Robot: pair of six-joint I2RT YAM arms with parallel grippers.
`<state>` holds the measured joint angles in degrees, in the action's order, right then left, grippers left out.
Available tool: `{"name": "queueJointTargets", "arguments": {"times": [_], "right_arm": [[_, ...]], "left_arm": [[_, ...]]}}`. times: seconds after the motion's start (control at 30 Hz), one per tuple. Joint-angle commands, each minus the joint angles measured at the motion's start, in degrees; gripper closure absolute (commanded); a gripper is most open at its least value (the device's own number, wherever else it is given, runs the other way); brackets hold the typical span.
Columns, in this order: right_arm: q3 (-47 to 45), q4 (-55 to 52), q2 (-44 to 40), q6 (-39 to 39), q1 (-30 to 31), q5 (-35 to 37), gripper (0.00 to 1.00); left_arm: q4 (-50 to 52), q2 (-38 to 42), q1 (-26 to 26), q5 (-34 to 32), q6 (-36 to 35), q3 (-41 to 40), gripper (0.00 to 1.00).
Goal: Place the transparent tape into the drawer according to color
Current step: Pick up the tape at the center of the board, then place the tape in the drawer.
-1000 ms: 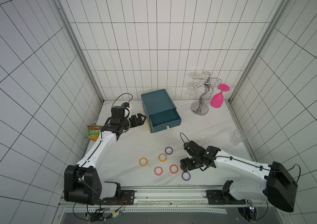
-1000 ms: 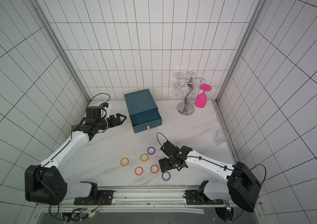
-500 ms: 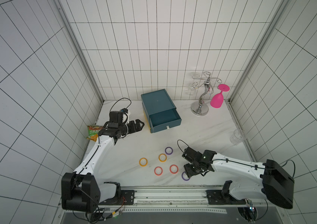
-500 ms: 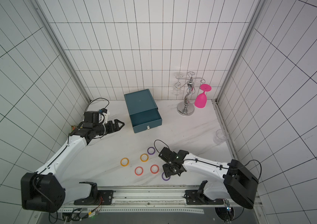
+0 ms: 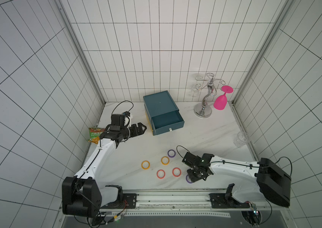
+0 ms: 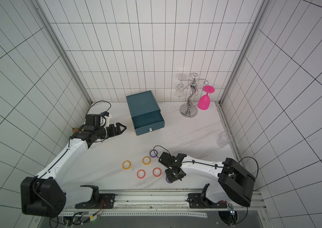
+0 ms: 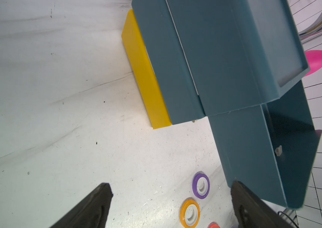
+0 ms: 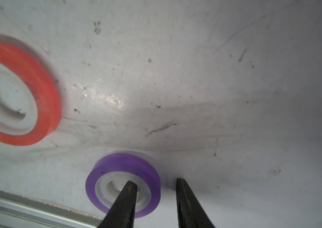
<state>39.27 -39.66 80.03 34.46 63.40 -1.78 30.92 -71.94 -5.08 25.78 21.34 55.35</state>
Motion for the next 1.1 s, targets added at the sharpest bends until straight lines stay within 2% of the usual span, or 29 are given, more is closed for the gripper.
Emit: {"name": "queueJointTargets", "arguments": {"times": [0.0, 0.23, 0.43, 0.7, 0.83, 1.07], "right_arm": [[-0.9, 1.9, 3.6, -0.1, 0.9, -1.6, 0.75], [-0.1, 1.7, 2.9, 0.3, 0.9, -0.7, 0.99], [3.2, -1.9, -3.4, -0.3, -0.6, 2.5, 1.0], [13.2, -5.3, -11.5, -6.1, -10.9, 4.2, 1.0], [21.3, -4.2, -10.9, -9.7, -15.0, 4.5, 1.0], [37.2, -1.0, -4.3, -14.9, -19.5, 4.8, 1.0]], "left_arm": [[0.2, 1.2, 0.4, 0.2, -1.3, -0.5, 0.02], [0.6, 1.3, 0.5, 0.1, -1.5, -0.5, 0.02], [1.1, 1.7, 0.6, 0.4, -1.3, -1.1, 0.02], [0.6, 3.5, 0.6, 0.9, -0.2, -3.0, 0.02], [-0.2, 3.5, 0.7, 1.7, 0.6, -4.3, 0.02], [-0.9, 3.2, 0.6, 2.0, 0.8, -4.2, 0.02]]}}
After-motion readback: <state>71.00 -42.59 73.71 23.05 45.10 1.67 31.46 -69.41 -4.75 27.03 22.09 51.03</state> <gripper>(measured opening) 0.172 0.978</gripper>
